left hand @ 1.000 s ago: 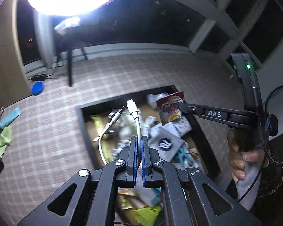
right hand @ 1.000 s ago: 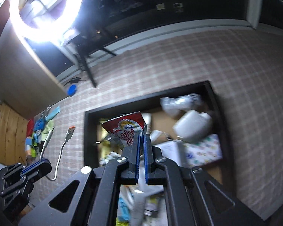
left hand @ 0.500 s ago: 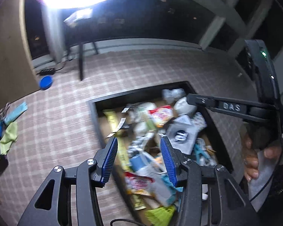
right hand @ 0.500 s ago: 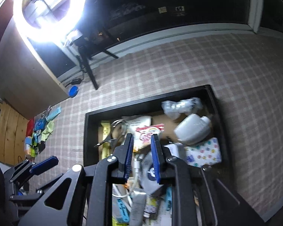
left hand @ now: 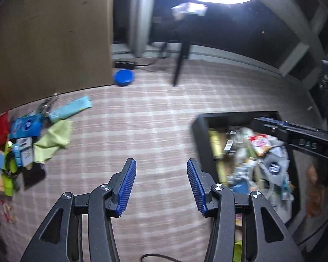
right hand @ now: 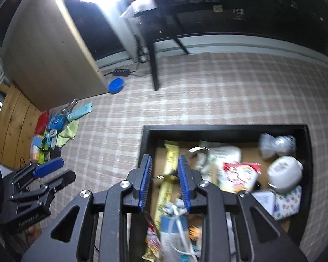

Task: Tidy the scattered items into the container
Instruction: 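Grasp the green cloth with the left tool while the right reaches the blue round lid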

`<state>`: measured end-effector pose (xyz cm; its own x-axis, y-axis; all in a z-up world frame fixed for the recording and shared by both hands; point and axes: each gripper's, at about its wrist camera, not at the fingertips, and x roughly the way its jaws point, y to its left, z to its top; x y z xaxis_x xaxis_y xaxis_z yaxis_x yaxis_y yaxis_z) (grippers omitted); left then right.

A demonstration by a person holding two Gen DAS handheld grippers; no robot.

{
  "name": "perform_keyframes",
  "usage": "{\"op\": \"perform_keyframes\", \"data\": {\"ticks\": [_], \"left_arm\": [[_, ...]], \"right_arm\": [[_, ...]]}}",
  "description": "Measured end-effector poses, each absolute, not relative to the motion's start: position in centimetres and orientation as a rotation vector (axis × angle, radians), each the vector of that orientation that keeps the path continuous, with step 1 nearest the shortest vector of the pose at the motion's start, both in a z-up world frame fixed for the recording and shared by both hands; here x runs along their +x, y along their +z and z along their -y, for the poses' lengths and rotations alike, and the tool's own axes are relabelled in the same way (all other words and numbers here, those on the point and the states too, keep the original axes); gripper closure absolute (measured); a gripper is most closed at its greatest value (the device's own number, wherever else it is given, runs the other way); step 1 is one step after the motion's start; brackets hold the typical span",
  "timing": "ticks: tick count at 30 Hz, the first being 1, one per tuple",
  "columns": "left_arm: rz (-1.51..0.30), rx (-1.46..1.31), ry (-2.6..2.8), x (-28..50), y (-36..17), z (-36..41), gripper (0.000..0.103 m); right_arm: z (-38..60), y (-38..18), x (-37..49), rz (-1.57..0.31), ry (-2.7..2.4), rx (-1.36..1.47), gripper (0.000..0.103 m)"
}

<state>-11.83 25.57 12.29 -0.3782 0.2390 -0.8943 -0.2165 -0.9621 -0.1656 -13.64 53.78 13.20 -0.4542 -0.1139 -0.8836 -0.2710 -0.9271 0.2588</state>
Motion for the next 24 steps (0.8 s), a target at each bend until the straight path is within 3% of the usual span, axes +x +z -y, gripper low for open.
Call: {"op": "perform_keyframes", "data": {"ticks": [10, 14, 24], "left_arm": [[0.001, -1.693, 2.446, -16.6, 8.5, -16.0, 0.05], [-0.003, -1.75, 2.443, -18.8, 6.8, -12.6, 0.05], [-0.027, -1.804, 2.395, -22.5, 4.0, -9.1, 0.031]], "right_arm": [[-49.3, 12.5, -21.1, -0.46, 2.592, -1.623, 0.05], [-47.2, 11.5, -25.5, -0.407, 2.594, -1.658, 0.049], [-42.9, 7.1, -34.6, -0.278, 2.534, -1.773, 0.044]]}}
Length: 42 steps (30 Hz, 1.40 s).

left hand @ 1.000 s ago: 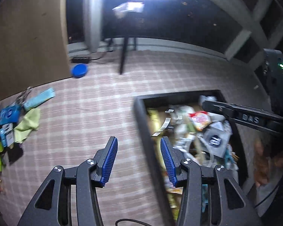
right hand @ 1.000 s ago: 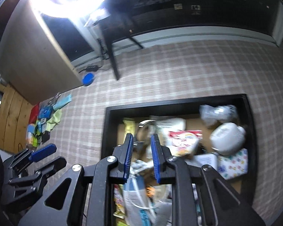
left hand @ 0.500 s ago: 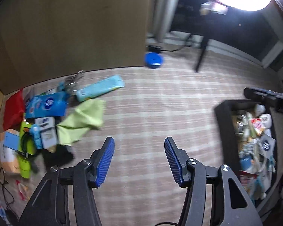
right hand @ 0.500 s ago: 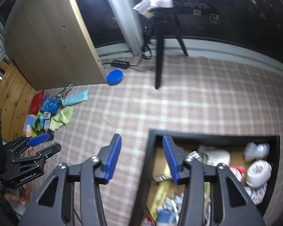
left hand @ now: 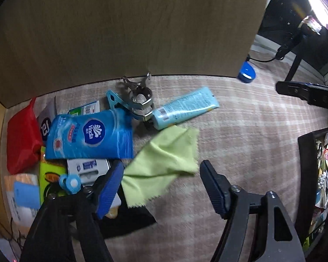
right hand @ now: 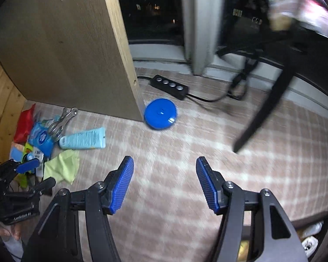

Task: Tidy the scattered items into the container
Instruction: 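Grasp the green cloth with the left tool while the right reaches the blue round lid, then close the right tool on the blue round lid while the left lifts the cloth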

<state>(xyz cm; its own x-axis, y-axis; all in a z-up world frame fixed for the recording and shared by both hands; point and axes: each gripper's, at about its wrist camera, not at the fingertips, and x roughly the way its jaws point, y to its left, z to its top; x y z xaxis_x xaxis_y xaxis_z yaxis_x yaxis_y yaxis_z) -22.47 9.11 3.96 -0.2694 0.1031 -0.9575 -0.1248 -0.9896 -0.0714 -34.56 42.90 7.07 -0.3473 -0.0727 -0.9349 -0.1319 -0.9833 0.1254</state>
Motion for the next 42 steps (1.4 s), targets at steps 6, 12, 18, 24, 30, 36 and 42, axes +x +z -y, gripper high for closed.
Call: {"op": "perform_keyframes", "data": {"ticks": [6, 12, 18, 24, 30, 36, 42], "left_arm": [[-0.109, -1.823, 2.34, -23.2, 1.7, -10.0, 0.03], [-0.14, -1.805, 2.354, -22.9, 0.2, -10.4, 0.029], [-0.146, -1.775, 2.371, -23.1, 0.4, -11.0, 0.046], [-0.152, -1.749, 2.376, -23.0, 0.6, -11.8, 0.073], [-0.133, -1.745, 2.378, -22.9, 0.5, -12.2, 0.091], [-0.113, -1.752, 2.361, -22.7, 0.5, -12.5, 0.097], [-0.105, -1.754, 2.353, -22.4, 0.4, -12.8, 0.098]], "right_arm": [[-42.8, 4.9, -37.6, -0.339, 2.498, -1.797, 0.044], [-43.8, 3.9, -39.4, -0.351, 2.458, -1.775, 0.044], [-43.8, 2.8, -40.5, -0.315, 2.423, -1.807, 0.043], [-43.9, 2.3, -40.2, -0.289, 2.436, -1.813, 0.042], [-44.6, 1.9, -40.0, -0.334, 2.491, -1.813, 0.048], [-44.8, 2.1, -39.6, -0.329, 2.515, -1.84, 0.055], [-44.9, 2.2, -39.3, -0.297, 2.48, -1.877, 0.054]]}}
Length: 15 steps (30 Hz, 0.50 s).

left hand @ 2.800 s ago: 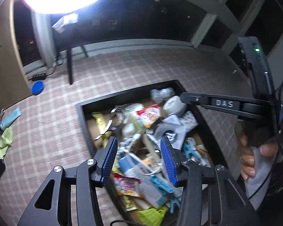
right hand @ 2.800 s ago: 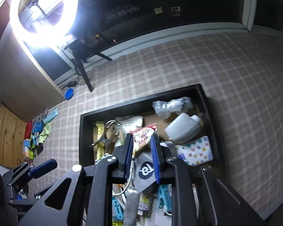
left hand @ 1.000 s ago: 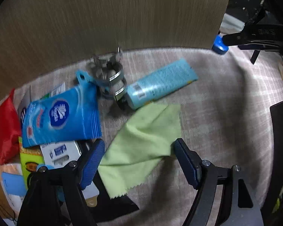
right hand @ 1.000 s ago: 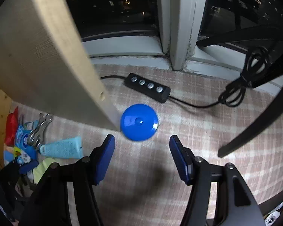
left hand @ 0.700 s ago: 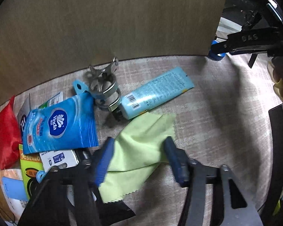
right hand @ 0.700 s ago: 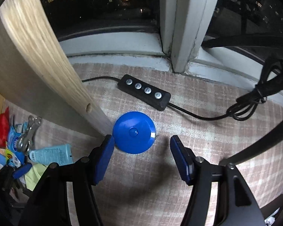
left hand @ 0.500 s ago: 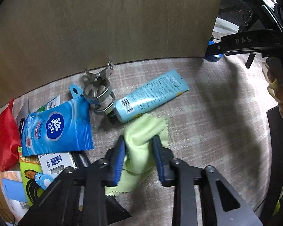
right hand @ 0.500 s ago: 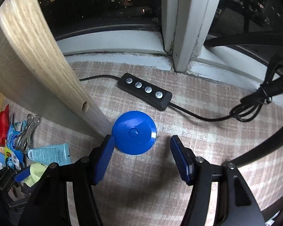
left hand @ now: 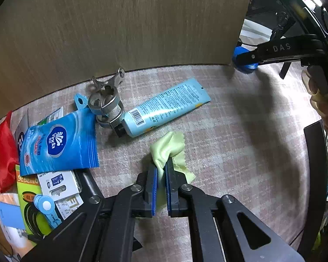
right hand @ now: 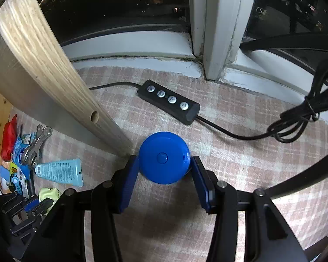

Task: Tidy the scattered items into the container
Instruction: 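Close the right tool on the blue round lid while the left lifts the cloth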

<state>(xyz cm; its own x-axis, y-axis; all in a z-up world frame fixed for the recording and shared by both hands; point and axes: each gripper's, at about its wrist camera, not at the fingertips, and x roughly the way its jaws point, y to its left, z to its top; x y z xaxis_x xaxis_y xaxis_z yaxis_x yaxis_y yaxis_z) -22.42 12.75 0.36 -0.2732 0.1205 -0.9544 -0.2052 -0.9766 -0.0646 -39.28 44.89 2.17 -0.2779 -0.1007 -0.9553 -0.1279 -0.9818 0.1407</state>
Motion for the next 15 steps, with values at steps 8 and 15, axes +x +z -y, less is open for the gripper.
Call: {"op": "perform_keyframes", "data": {"ticks": [8, 15], "left_arm": [[0.006, -1.786, 2.346, -21.8, 0.4, -12.4, 0.098], [0.055, -1.762, 2.355, -19.9, 2.4, -13.0, 0.098]], "right_arm": [[-43.1, 1.6, -38.7, -0.191, 2.488, -1.846, 0.055], [-43.5, 2.9, -34.8, -0.26, 2.513, -1.819, 0.055]]}}
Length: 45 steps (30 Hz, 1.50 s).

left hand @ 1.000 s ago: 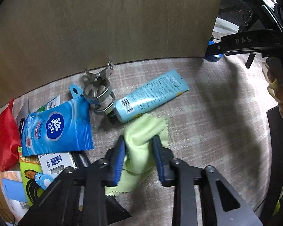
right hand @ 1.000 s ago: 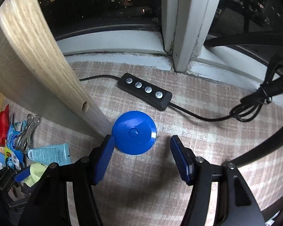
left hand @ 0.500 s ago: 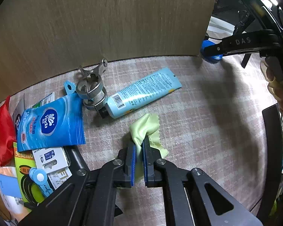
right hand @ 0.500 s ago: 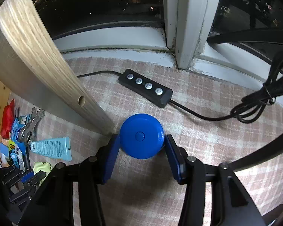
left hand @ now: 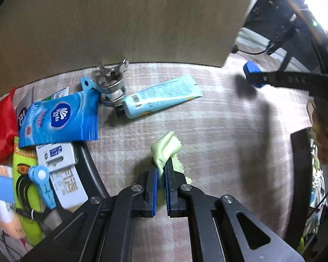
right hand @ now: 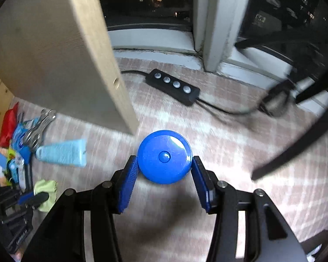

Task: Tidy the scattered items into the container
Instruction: 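Close the right tool on the blue round lid while the left lifts the cloth, then carry the cloth and blue lid over the tray and open both tools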

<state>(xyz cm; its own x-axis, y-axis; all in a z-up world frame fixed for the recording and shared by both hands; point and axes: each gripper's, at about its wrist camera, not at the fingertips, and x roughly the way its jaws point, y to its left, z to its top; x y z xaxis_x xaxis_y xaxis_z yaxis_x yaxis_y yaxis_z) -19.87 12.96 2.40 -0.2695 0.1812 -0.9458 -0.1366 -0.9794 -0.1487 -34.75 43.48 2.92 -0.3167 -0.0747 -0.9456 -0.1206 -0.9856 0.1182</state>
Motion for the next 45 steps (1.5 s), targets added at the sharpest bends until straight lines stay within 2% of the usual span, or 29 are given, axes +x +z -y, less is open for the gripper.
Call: {"op": "perform_keyframes", "data": {"ticks": [3, 7, 11, 16, 26, 37, 38, 39, 40, 41, 42, 45], "left_arm": [[0.048, -1.719, 2.36, -20.5, 4.2, -11.9, 0.098], [0.03, -1.653, 2.37, -20.7, 6.8, -15.6, 0.098], [0.005, -1.571, 2.367, -17.0, 10.3, -17.2, 0.098], [-0.01, -1.503, 2.319, -13.8, 12.9, -21.5, 0.098], [-0.053, -1.389, 2.178, -8.9, 16.4, -33.1, 0.098], [-0.128, -1.336, 2.066, -5.3, 17.0, -43.2, 0.098], [-0.132, -1.337, 2.054, -5.2, 16.9, -43.9, 0.096], [-0.137, -1.342, 2.04, -5.1, 16.7, -44.5, 0.082], [-0.151, -1.356, 2.027, -5.0, 16.5, -45.1, 0.068], [-0.166, -1.363, 2.026, -5.0, 16.2, -45.6, 0.048], [-0.176, -1.357, 2.037, -4.9, 16.1, -45.7, 0.048], [-0.2, -1.358, 2.054, -4.7, 15.8, -45.6, 0.048]], "right_arm": [[-43.7, 4.2, -32.3, -0.309, 2.536, -1.806, 0.055], [-43.0, 7.0, -28.3, -0.368, 2.593, -1.761, 0.055], [-45.1, 10.5, -27.7, -0.367, 2.629, -1.703, 0.055], [-47.3, 13.2, -22.3, -0.357, 2.621, -1.647, 0.055], [-55.1, 15.7, -11.5, -0.478, 2.494, -1.532, 0.055], [-62.5, 14.5, -2.5, -0.53, 2.297, -1.49, 0.054], [-62.8, 14.5, -2.1, -0.53, 2.286, -1.485, 0.054], [-63.0, 14.5, -1.8, -0.534, 2.28, -1.476, 0.054], [-63.3, 14.5, -1.5, -0.543, 2.276, -1.471, 0.049], [-63.6, 14.5, -1.3, -0.555, 2.268, -1.469, 0.043], [-63.8, 14.6, -1.0, -0.566, 2.261, -1.459, 0.039], [-64.1, 14.9, -0.6, -0.578, 2.273, -1.431, 0.039]]}}
